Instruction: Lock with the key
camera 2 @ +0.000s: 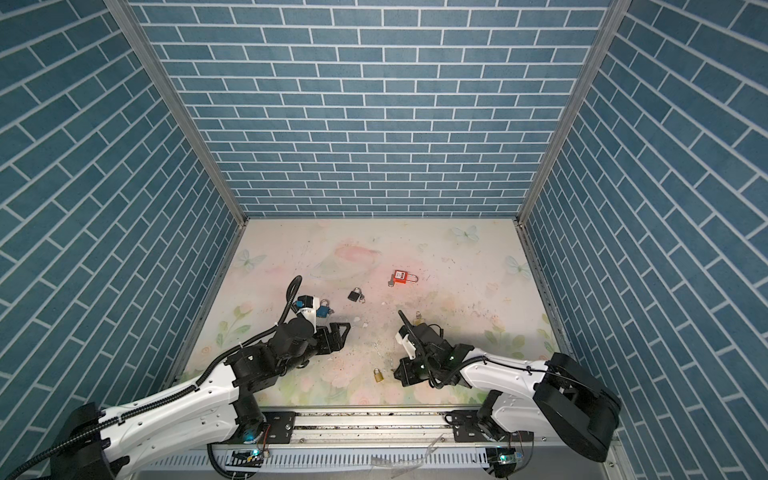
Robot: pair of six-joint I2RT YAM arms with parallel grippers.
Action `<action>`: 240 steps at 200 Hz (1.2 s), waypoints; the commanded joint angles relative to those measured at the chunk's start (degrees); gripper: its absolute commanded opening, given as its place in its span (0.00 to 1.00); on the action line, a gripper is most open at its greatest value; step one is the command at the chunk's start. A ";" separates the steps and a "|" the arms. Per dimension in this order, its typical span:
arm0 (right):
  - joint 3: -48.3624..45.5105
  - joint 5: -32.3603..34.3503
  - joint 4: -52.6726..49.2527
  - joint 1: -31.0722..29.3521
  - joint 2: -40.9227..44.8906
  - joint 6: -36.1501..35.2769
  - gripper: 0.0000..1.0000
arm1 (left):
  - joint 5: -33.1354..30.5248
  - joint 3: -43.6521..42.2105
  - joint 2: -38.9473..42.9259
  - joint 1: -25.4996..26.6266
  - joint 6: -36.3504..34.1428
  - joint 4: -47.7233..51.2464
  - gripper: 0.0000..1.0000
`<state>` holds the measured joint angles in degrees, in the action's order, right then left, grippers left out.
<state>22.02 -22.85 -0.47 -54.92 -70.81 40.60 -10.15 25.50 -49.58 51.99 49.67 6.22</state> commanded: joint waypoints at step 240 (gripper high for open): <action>7.43 2.04 -1.65 -3.27 -9.16 -4.44 0.23 | 0.67 -1.12 -1.14 -0.48 -0.36 -1.78 0.86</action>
<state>28.03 -23.11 0.99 -57.87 -79.99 37.01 -8.75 25.36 -51.22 51.77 49.21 5.28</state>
